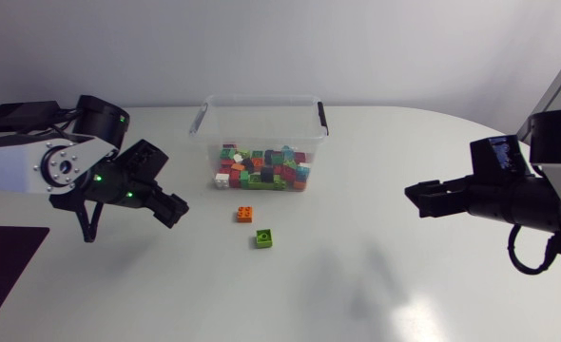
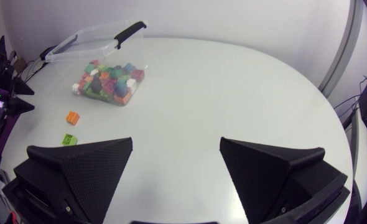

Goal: Place the duplo bricks in the container

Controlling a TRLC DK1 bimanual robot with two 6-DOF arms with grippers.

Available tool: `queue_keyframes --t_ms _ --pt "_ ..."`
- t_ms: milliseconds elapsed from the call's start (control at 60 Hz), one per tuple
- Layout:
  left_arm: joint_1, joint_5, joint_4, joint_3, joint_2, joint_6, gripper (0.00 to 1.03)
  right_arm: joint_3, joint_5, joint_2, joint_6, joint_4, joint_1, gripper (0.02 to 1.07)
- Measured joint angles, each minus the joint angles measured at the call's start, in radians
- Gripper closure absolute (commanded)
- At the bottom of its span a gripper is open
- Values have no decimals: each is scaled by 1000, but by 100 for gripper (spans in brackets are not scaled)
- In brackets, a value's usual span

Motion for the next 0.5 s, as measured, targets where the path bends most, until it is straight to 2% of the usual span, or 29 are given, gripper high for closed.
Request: queue_keyframes --t_ms 117,167,217,317,383,500 --pt "-24 35 -7 9 60 132 8 27 -81 58 -17 -19 21 6" --pt "-26 96 -6 9 74 192 9 48 -89 86 -40 -60 38 6" --pt "-26 194 -7 9 93 251 9 90 -101 140 -88 -127 63 6" --pt "-23 319 -7 11 142 349 9 147 -204 238 -181 -197 83 7" --pt "-20 356 -6 20 185 406 10 154 -239 271 -254 -227 90 7" --pt "-15 404 19 43 262 480 13 154 -243 260 -406 -274 143 7"
